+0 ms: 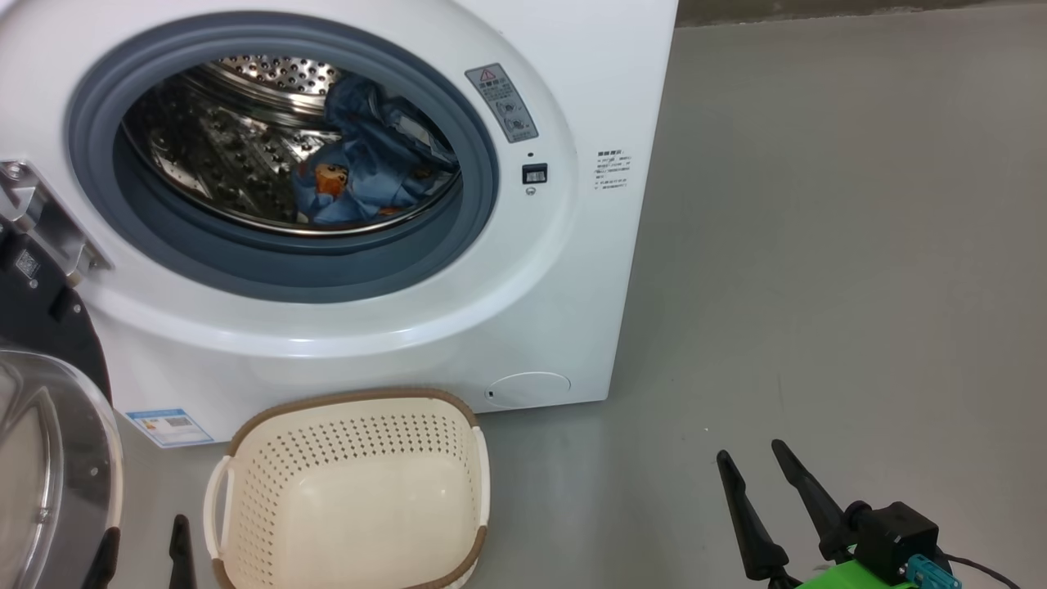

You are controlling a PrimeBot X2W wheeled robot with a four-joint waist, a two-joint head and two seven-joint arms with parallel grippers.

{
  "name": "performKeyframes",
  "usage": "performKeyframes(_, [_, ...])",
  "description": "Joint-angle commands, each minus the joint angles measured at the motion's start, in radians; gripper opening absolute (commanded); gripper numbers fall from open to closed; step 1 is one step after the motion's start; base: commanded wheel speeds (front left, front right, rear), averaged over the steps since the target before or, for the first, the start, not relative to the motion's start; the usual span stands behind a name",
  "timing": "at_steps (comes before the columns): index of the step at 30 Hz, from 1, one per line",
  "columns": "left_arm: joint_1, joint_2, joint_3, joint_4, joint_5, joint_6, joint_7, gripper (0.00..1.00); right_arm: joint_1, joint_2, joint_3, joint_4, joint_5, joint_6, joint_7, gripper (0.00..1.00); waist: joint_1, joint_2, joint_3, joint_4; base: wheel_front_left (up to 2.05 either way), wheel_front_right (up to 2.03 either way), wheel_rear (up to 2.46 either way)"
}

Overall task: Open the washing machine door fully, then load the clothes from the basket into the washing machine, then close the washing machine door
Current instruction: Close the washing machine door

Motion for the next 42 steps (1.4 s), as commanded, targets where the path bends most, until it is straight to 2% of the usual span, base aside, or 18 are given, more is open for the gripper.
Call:
performKeyframes(1, [-0.039, 0.014, 0.027, -0.016, -0.001, -0.001, -0.006, 1.00, -0.013, 0.001, 0.025, -0.022, 0.000, 0.003, -0.005, 1.00, 0.0000, 0.0000, -0.001, 0.002, 0.00, 0.00, 0.00])
performKeyframes(42, [-0.053, 0.020, 0.025, -0.002, 0.003, -0.002, -0.006, 1.00, -0.013, 0.001, 0.026, -0.012, 0.003, 0.003, -0.005, 1.00, 0.0000, 0.0000, -0.013, 0.007, 0.00, 0.00, 0.00])
